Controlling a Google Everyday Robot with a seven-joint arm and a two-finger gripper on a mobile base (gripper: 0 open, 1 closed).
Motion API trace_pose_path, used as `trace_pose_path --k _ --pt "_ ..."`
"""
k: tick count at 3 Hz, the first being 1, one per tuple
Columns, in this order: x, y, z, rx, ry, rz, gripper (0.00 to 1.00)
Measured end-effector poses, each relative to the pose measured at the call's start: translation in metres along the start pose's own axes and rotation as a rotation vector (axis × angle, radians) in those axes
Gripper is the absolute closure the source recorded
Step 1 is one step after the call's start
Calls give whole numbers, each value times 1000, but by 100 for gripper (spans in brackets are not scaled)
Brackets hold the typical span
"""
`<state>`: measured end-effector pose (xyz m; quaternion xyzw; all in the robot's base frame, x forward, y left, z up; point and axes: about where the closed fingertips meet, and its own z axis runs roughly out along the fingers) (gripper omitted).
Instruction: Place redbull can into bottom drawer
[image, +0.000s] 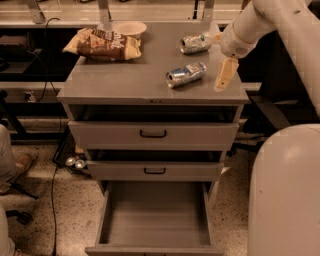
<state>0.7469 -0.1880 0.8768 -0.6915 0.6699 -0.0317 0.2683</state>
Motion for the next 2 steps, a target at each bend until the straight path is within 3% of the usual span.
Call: trace_pose_path --k 1,2 --pt "-8 -5 17 -11 -40 -6 0" --pt "-28 -5 35 -50 -88 -48 0"
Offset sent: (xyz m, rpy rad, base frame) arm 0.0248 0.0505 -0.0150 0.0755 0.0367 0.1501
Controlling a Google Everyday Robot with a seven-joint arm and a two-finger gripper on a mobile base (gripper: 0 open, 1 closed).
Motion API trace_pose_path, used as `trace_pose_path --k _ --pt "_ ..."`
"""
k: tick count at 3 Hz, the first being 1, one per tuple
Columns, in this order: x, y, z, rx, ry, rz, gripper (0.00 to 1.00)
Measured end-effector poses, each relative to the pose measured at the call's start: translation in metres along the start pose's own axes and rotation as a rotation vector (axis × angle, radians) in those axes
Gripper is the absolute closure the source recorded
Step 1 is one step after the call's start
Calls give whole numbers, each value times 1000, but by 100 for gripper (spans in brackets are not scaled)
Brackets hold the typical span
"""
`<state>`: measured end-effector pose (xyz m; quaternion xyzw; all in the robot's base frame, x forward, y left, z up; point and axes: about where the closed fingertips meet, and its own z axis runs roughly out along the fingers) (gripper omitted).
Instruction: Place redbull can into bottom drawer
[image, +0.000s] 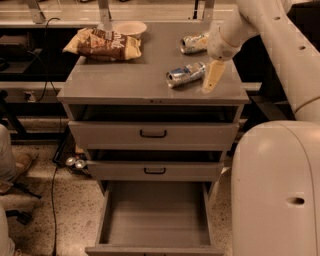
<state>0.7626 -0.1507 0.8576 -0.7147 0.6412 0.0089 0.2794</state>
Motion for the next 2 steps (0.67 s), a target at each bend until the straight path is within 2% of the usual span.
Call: trace_pose_path --k 2 --pt "-20 1 21 -65 -30 -51 2"
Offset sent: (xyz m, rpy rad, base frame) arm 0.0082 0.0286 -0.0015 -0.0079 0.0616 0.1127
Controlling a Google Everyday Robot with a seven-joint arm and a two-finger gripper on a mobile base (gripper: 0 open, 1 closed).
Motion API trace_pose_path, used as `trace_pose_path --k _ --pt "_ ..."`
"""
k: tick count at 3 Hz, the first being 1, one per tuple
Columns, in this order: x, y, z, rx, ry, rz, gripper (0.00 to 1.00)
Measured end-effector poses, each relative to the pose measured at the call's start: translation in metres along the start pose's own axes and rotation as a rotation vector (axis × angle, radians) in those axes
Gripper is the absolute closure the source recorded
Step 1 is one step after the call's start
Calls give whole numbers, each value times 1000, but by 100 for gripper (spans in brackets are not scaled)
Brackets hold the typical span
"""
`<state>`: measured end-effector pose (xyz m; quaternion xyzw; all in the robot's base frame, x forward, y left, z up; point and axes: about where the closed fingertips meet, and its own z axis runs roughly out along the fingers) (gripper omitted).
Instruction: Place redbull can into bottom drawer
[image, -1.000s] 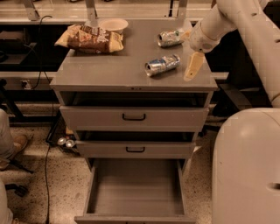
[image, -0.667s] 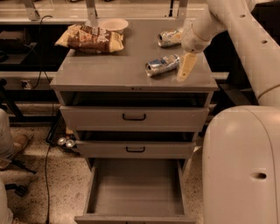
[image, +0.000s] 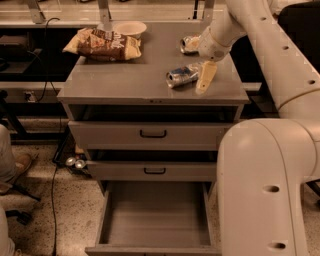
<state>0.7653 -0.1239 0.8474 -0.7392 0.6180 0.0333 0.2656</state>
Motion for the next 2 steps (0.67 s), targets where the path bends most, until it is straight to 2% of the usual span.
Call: trace_pose_path --k 2 --pt "-6 -1 9 -27 3 -10 49"
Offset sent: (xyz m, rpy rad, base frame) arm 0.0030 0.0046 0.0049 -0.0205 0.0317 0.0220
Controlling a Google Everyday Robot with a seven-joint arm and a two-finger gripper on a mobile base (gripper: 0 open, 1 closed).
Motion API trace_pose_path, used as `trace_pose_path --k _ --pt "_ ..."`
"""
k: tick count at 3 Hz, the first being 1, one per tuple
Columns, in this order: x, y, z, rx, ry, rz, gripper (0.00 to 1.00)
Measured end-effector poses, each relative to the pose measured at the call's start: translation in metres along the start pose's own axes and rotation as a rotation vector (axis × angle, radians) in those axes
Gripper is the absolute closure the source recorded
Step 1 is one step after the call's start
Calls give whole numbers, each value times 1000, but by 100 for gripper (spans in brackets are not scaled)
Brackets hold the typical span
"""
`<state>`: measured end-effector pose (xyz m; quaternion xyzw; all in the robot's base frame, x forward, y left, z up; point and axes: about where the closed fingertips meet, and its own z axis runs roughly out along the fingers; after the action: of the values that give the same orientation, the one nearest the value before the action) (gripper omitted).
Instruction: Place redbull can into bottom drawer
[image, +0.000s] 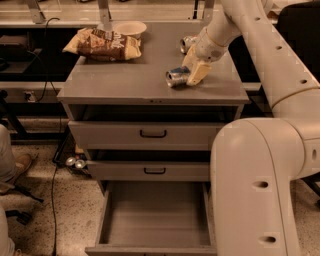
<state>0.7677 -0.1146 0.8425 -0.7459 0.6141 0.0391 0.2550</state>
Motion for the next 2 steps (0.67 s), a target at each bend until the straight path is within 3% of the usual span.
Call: trace_pose_path --k 1,2 --pt "0 2 -5 8 -21 18 80" --pt "1 5 -11 17 -33 38 100"
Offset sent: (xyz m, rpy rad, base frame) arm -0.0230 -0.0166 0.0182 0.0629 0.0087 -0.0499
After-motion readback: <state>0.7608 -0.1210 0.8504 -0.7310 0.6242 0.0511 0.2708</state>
